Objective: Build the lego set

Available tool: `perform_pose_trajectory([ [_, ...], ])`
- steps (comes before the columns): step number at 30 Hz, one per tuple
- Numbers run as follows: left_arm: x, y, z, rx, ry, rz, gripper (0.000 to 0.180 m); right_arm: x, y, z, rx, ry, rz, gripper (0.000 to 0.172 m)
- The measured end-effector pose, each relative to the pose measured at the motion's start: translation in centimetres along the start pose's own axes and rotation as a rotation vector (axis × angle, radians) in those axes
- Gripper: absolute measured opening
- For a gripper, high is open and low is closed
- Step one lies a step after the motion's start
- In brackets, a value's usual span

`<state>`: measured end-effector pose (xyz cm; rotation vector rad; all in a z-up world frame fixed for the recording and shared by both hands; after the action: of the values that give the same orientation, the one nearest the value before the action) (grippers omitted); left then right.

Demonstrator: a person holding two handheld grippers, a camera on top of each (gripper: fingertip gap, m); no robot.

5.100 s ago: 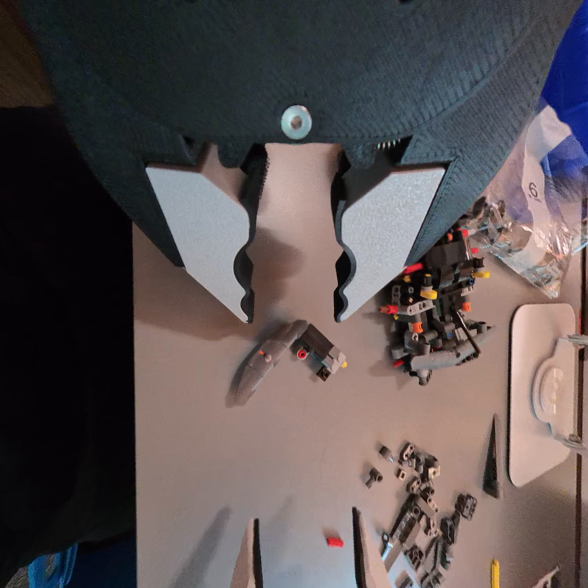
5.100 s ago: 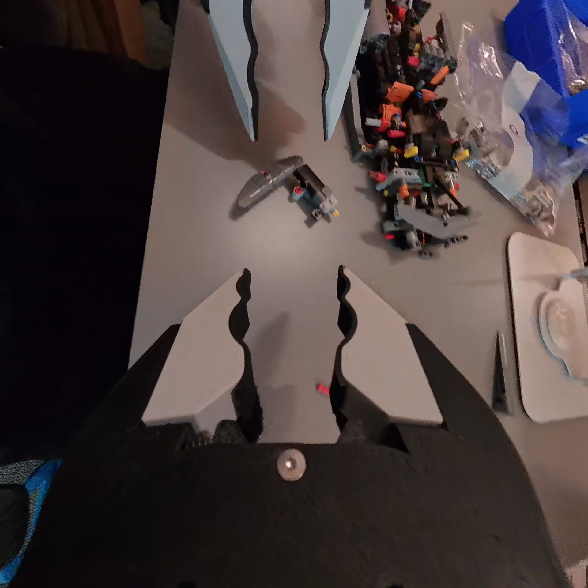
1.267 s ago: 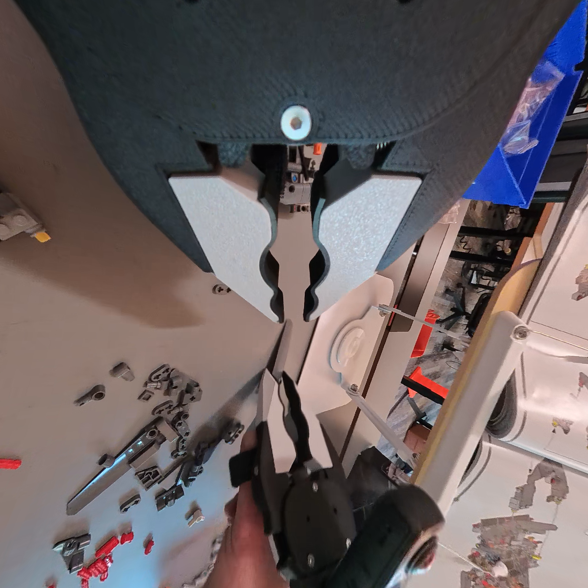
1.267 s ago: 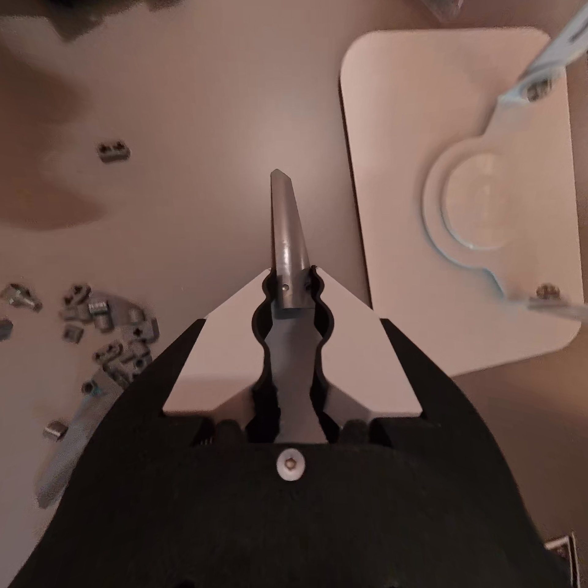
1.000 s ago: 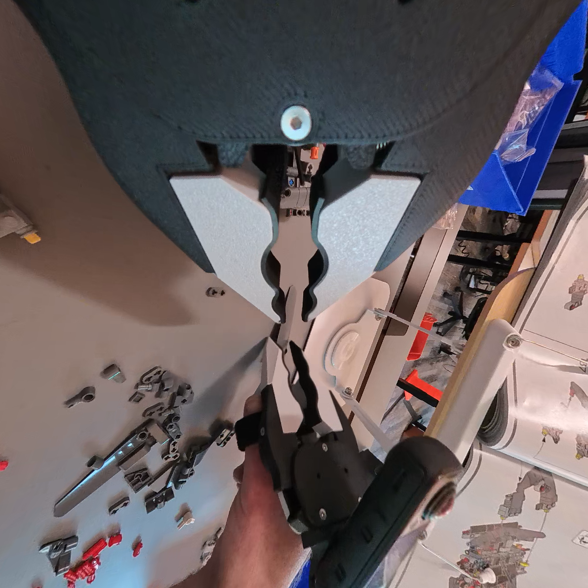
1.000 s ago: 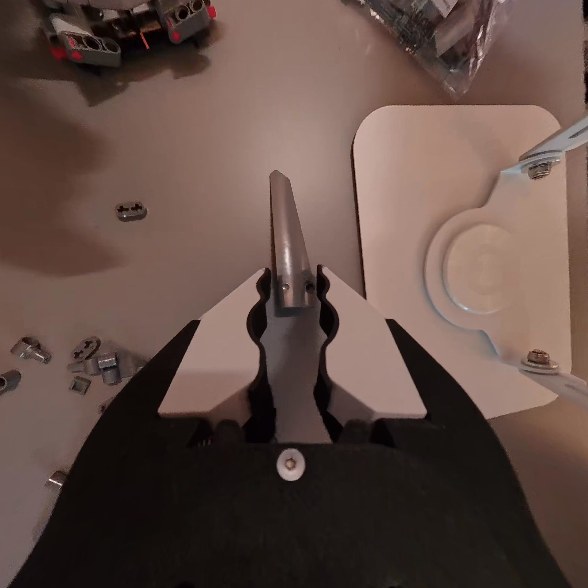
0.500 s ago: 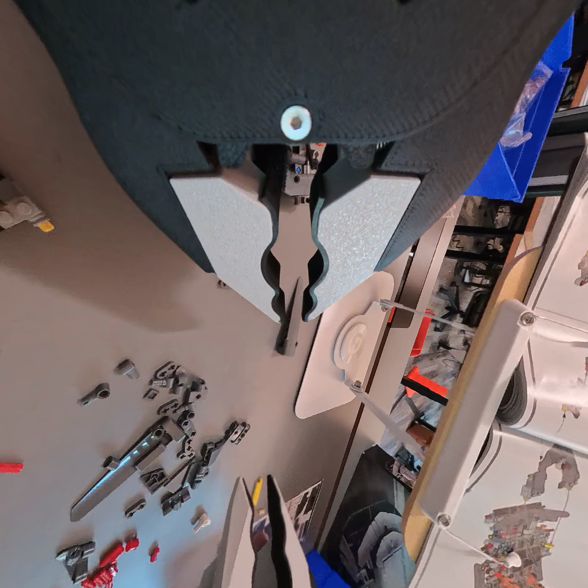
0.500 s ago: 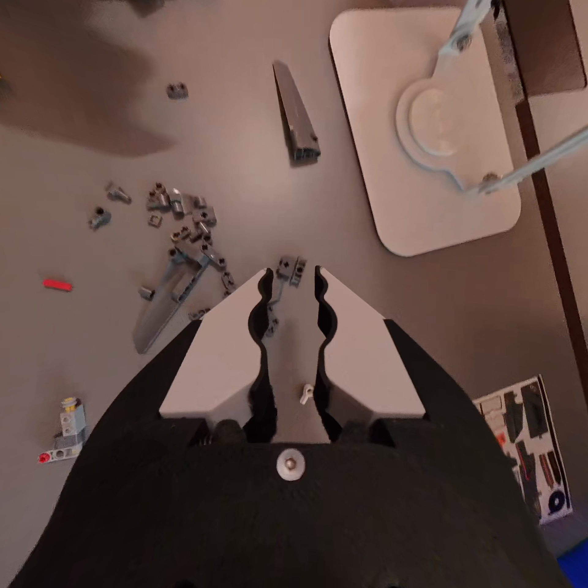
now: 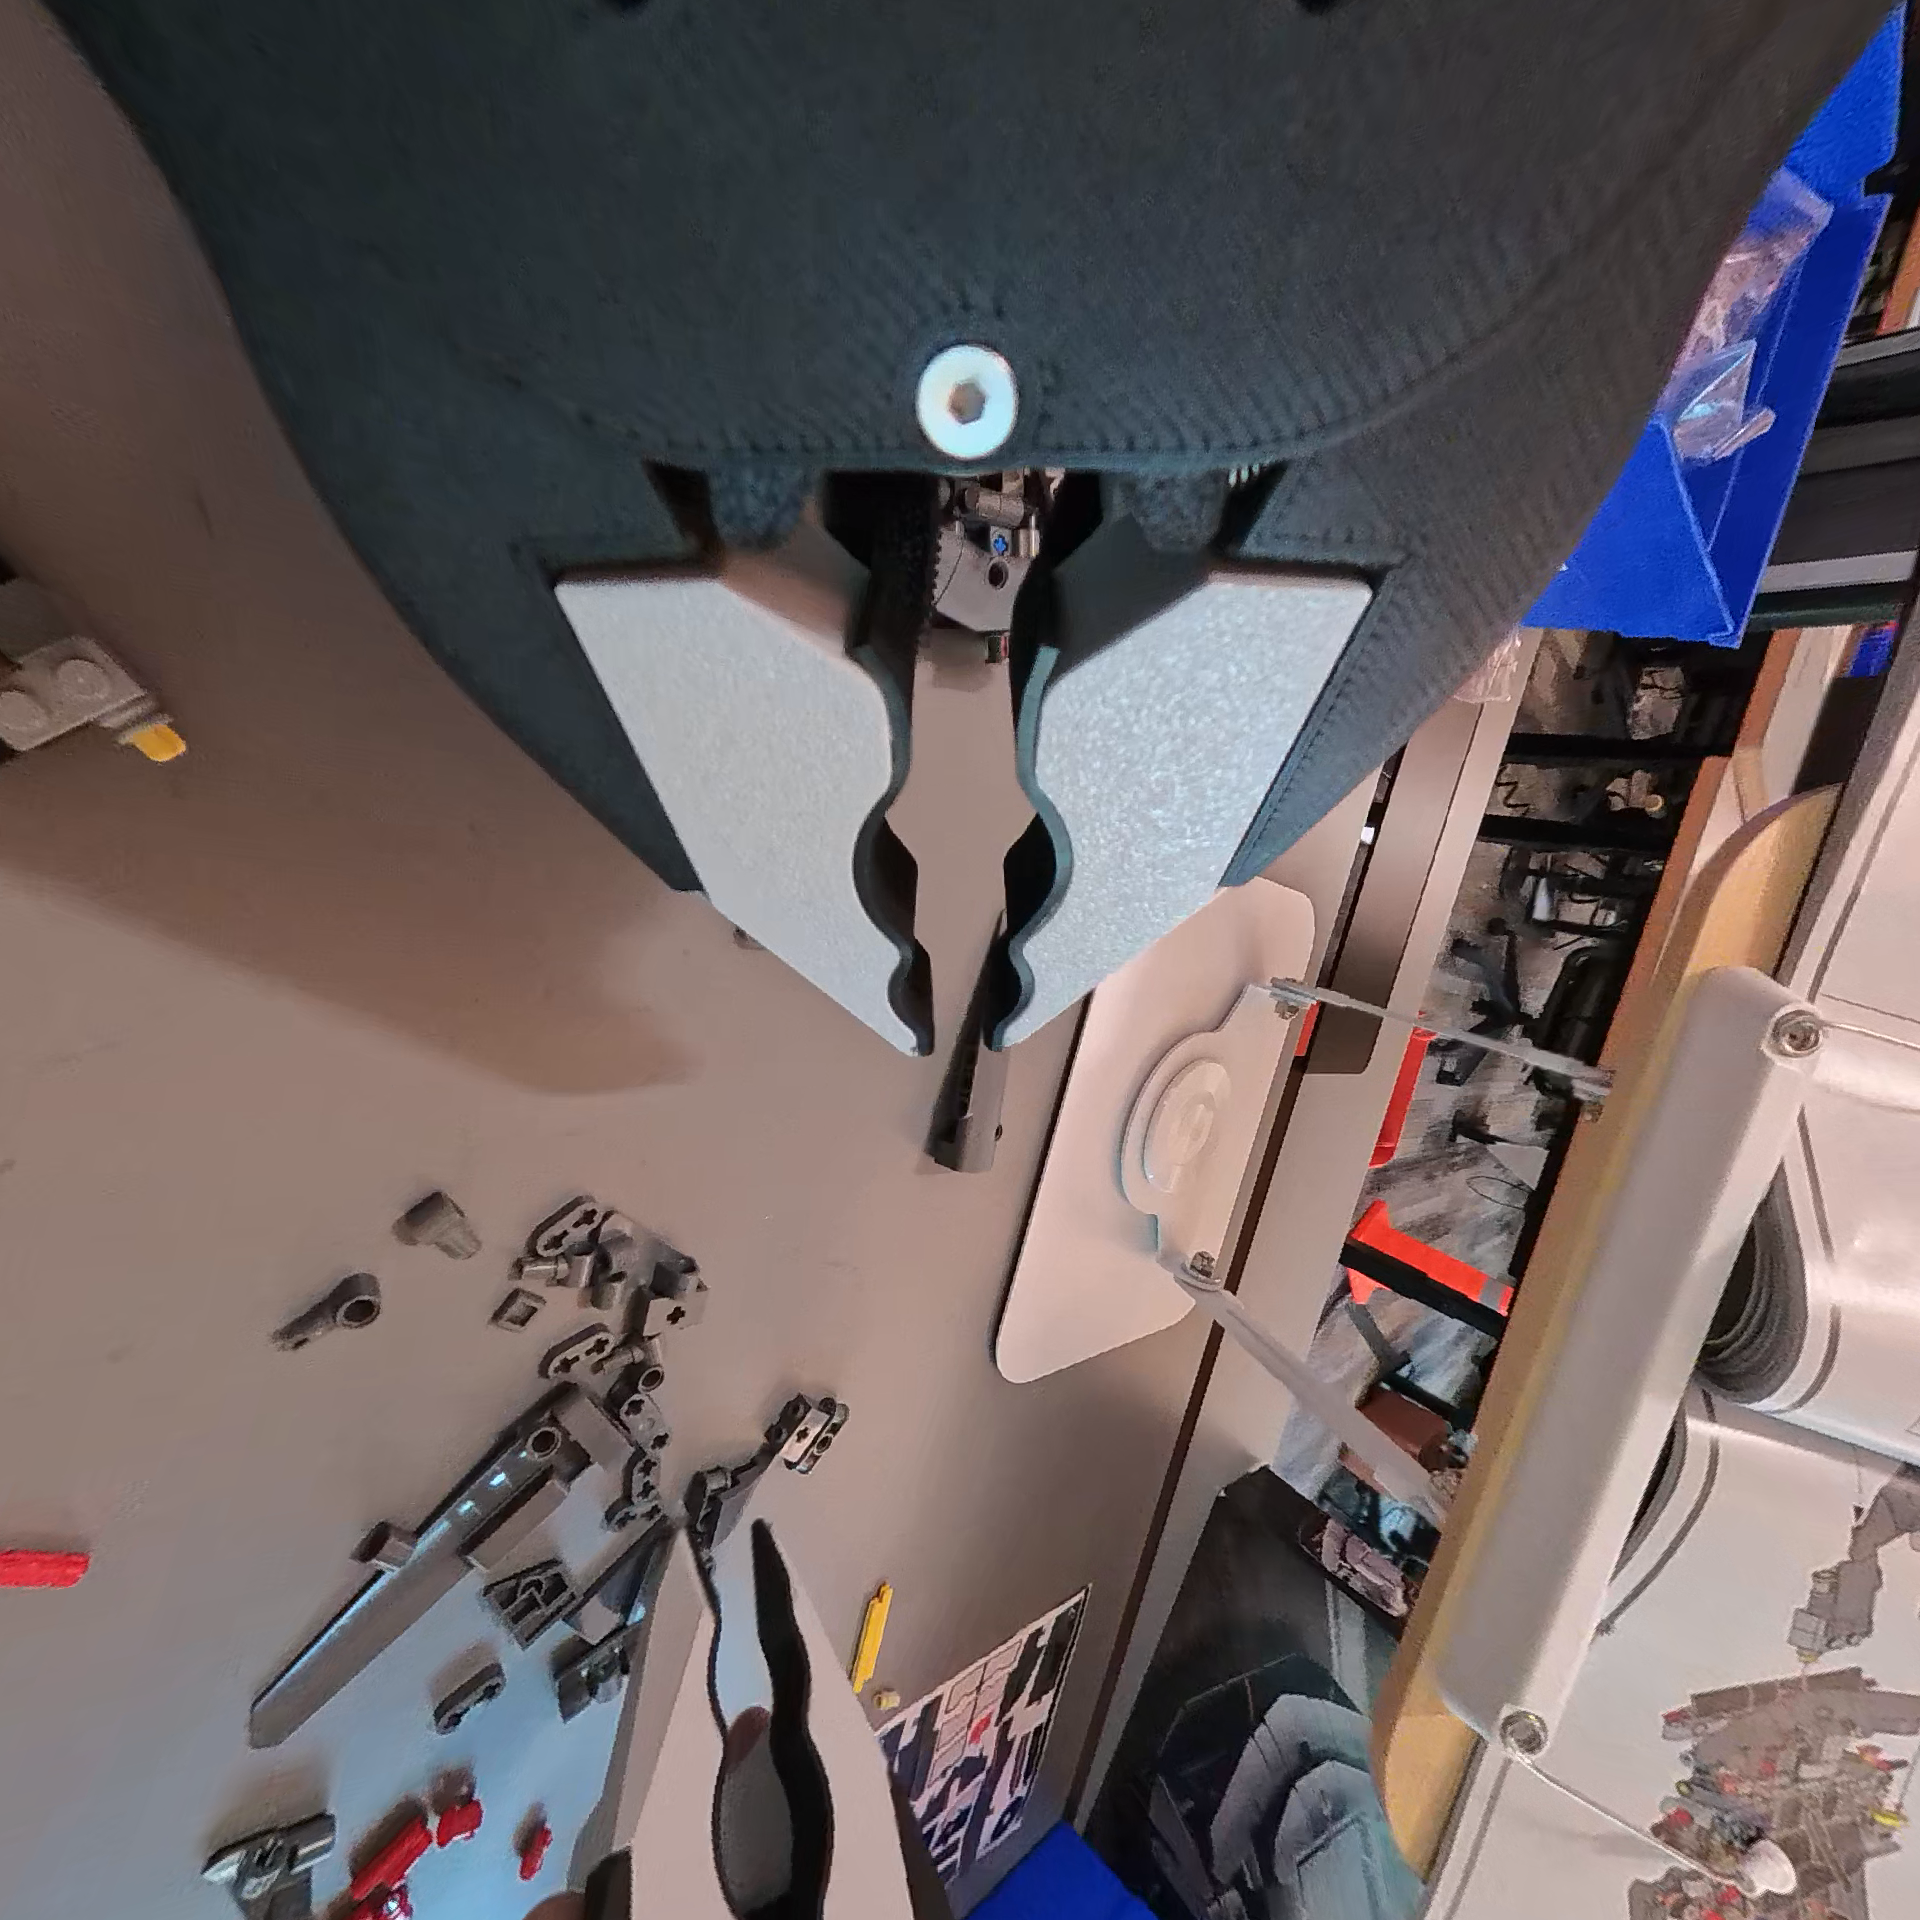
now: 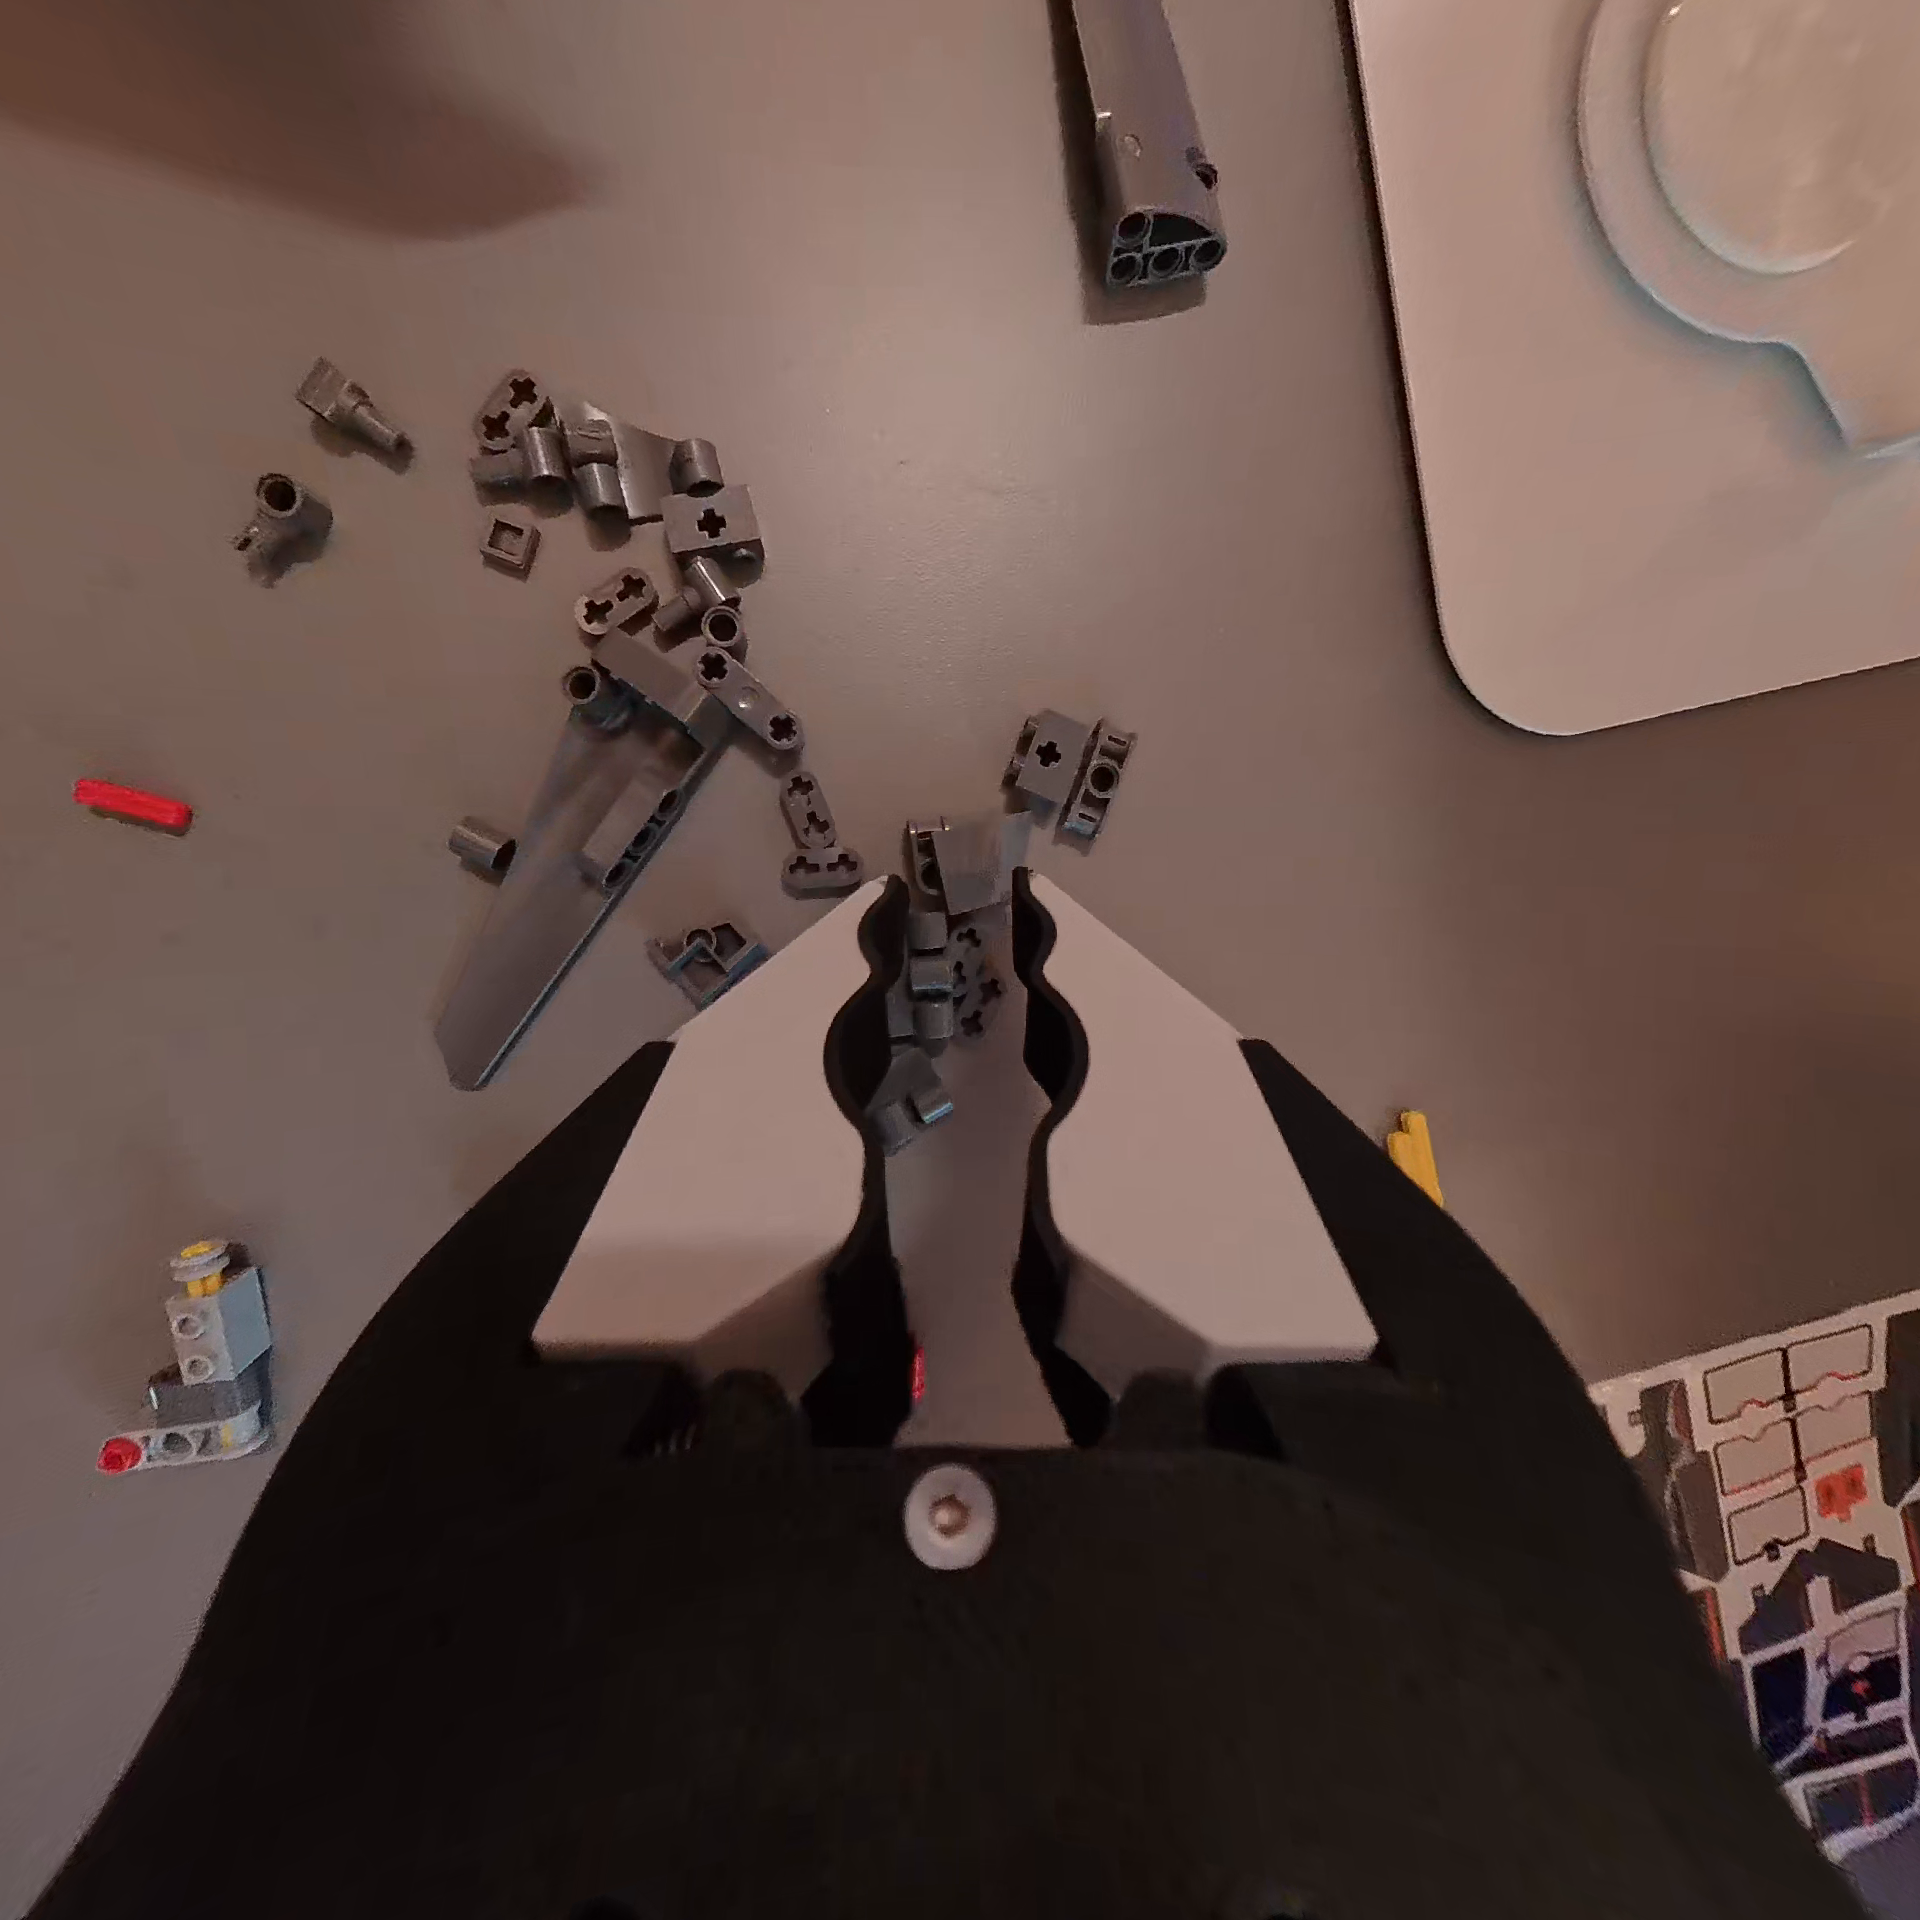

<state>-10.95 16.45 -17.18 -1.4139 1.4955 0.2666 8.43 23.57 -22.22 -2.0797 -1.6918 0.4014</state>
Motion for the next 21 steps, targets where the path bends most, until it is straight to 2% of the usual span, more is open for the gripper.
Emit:
perform_pose_trajectory([
  [5,0.0,-0.2,0.0,0.006,0.001,0.000,0.008,0.3,-0.1,0.2,0.021,-0.003,0.018,0.007],
  [16,0.4,-0.3,0.3,0.009,0.008,0.004,0.007,-1.1,-0.9,0.0,0.090,0.024,0.038,0.001],
  [19,0.6,-0.3,0.5,0.008,0.011,0.004,0.007,-2.6,-1.9,0.5,0.111,0.022,0.026,0.001],
  [21,1.0,-0.3,0.5,0.007,0.017,0.012,0.007,-3.3,-2.3,1.2,0.104,0.052,0.007,0.008],
])
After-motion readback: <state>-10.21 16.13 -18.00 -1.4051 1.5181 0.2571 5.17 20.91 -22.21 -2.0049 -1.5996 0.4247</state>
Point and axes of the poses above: each gripper's, where its closed fingertips meet, z out along the fingers, y out of its underside, x = y × z across the jaws, the point moved 4 cm from there along -z, back along the fingers, and after that the axes turned 11 degrees about z, right-handed, at the moved point
